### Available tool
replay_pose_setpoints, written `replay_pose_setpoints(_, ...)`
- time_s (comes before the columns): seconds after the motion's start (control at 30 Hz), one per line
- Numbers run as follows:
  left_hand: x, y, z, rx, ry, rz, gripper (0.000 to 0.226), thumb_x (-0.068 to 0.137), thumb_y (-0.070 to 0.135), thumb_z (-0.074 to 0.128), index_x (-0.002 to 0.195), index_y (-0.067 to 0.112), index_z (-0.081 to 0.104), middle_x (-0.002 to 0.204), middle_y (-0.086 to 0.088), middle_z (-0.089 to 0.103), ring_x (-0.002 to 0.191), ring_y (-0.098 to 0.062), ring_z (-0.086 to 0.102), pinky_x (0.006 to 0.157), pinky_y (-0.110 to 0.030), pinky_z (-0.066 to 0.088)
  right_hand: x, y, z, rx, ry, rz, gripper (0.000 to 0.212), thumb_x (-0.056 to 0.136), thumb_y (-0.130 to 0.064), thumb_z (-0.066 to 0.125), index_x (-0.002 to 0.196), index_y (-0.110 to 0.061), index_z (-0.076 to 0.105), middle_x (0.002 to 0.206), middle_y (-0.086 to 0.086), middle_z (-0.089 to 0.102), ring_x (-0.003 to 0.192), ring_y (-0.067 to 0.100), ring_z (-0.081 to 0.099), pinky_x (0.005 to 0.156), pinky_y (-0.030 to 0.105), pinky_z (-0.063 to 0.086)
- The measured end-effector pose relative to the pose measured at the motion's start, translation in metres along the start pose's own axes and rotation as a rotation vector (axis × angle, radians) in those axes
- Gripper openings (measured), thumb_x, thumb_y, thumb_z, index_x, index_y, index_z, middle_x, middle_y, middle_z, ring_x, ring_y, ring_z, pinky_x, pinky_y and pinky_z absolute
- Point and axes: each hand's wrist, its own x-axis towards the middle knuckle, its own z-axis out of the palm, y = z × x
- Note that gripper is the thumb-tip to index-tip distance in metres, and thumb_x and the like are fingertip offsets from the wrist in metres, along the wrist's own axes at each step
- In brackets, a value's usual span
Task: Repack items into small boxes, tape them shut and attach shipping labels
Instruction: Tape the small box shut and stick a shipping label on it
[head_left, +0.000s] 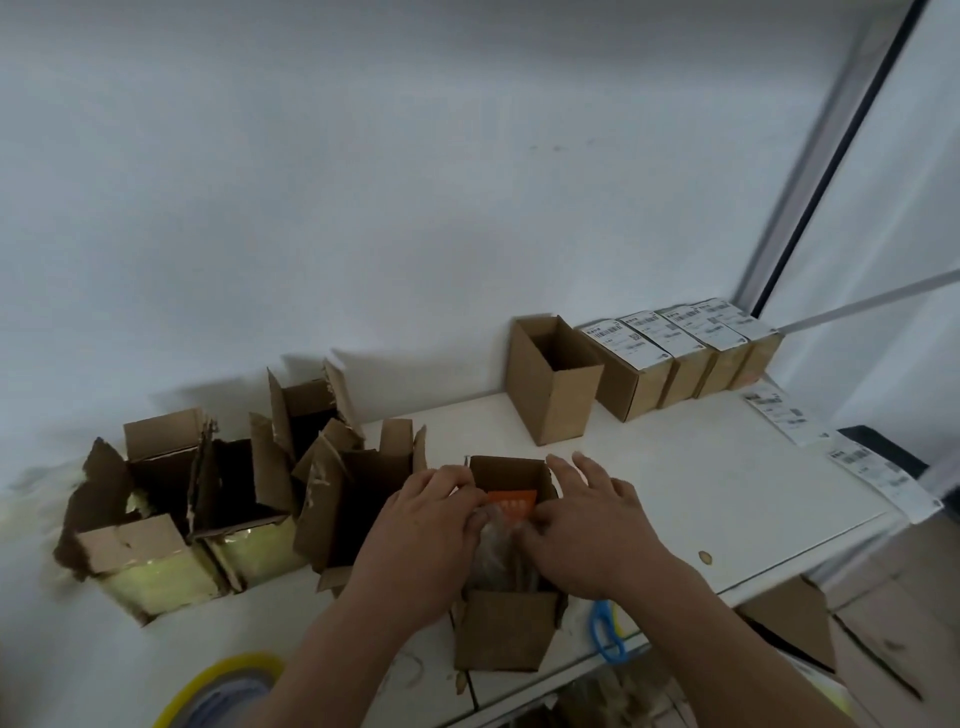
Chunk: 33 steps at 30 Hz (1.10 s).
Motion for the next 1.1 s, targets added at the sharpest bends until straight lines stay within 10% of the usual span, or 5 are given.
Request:
replay_pose_setpoints(0.23,-0.002,0.005,0.007,0.031,0.044,0.032,0.056,0.095,0.048,0.010,0.131,0.037,0.052,0.140,0.014,0.039,0.131,-0.008,0.037,0.115,-0.029,0.018,0.007,-0.006,-0.007,-0.042,-0.107,0.121,0.041,0.093,-0.044,0.052,0.127,-0.021,0.054,0.124,0.002,0.053,0.117,0.024,0.046,0.101,0.042,0.033)
replay_pose_setpoints(0.67,-0.003,0.003,0.008,-0.047,0.035,-0.039,0.046,0.102,0.047,0.017,0.127,0.037,0.054,0.134,0.018,0.037,0.116,-0.004,0.041,0.108,-0.024,0.028,0.018,0.001,-0.005,0.109,-0.101,0.037,0.046,0.090,-0.032,0.063,0.134,-0.040,0.049,0.149,0.002,0.028,0.131,0.027,0.038,0.109,0.045,0.031)
replay_pose_setpoints(0.87,0.000,0.007,0.007,-0.052,0.031,-0.032,0.038,0.103,0.045,0.024,0.127,0.037,0.053,0.133,0.019,0.034,0.111,-0.002,0.042,0.105,-0.022,0.029,0.025,0.016,-0.001,0.230,-0.103,0.120,0.013,0.087,-0.038,0.067,0.095,-0.036,0.057,0.111,-0.002,0.051,0.100,0.018,0.055,0.095,0.041,0.049)
replay_pose_setpoints(1.03,0.000,0.010,0.006,-0.058,0.078,-0.009,0.058,0.095,0.056,0.007,0.122,0.038,0.055,0.131,0.019,0.037,0.116,0.000,0.041,0.114,-0.028,0.025,0.031,0.021,0.004,0.274,-0.086,0.094,0.014,0.090,-0.029,0.064,0.103,-0.035,0.061,0.112,-0.004,0.054,0.100,0.015,0.054,0.093,0.033,0.050)
replay_pose_setpoints(1.1,-0.002,0.011,0.006,-0.040,0.082,0.017,0.038,0.099,0.049,0.029,0.120,0.036,0.058,0.129,0.015,0.042,0.119,-0.002,0.044,0.116,-0.033,0.028,0.030,0.021,0.004,0.365,-0.093,-0.003,0.025,0.090,-0.034,0.064,0.115,-0.033,0.062,0.122,-0.004,0.045,0.106,0.014,0.047,0.095,0.028,0.042)
